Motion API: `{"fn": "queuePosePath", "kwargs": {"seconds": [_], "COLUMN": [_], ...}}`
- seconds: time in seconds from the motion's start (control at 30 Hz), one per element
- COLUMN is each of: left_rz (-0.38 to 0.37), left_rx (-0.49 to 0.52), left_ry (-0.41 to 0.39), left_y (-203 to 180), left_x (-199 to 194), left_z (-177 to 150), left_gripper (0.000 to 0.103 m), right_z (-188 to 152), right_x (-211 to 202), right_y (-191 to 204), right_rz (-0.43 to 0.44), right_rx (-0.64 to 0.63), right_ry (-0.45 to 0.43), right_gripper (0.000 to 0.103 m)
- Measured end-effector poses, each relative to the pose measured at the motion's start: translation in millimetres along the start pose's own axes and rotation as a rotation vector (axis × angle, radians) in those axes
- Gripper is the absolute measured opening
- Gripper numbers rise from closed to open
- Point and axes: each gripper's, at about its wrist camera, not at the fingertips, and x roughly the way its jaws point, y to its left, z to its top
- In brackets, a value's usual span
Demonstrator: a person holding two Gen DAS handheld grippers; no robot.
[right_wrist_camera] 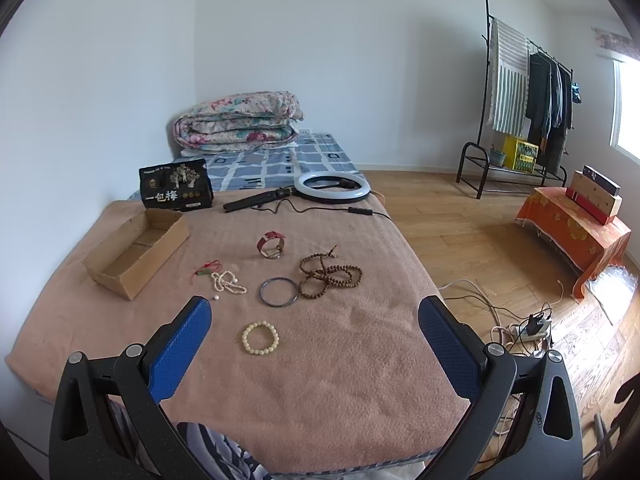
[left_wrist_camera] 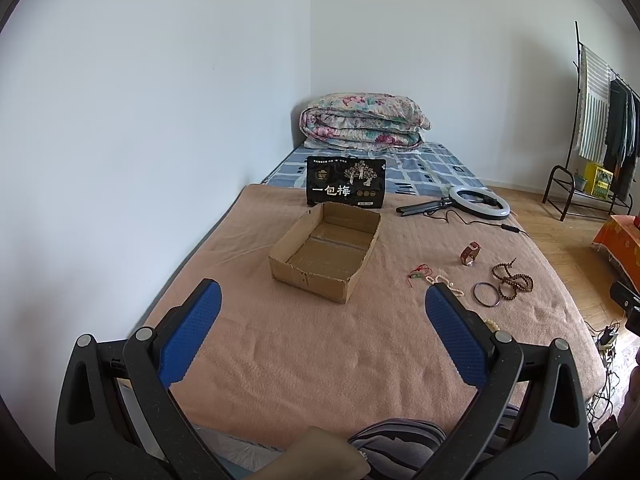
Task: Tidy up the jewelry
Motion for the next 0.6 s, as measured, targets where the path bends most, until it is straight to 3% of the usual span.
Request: {"fn": "queuePosePath", "kwargs": {"seconds": [0.6], "left_rz": [0.000], "left_rx": [-0.001], "left_ry": [-0.001], "left_y": [-0.4], "left_x": [0.0], "left_z": [-2.4], "left_gripper": [0.103], "right_z": [-2.9], "right_x": [3.7], "right_y": [-2.4], "right_rz": [0.000], "right_rx": [0.006], "right_ry": [0.012], "right_gripper": [0.103]}}
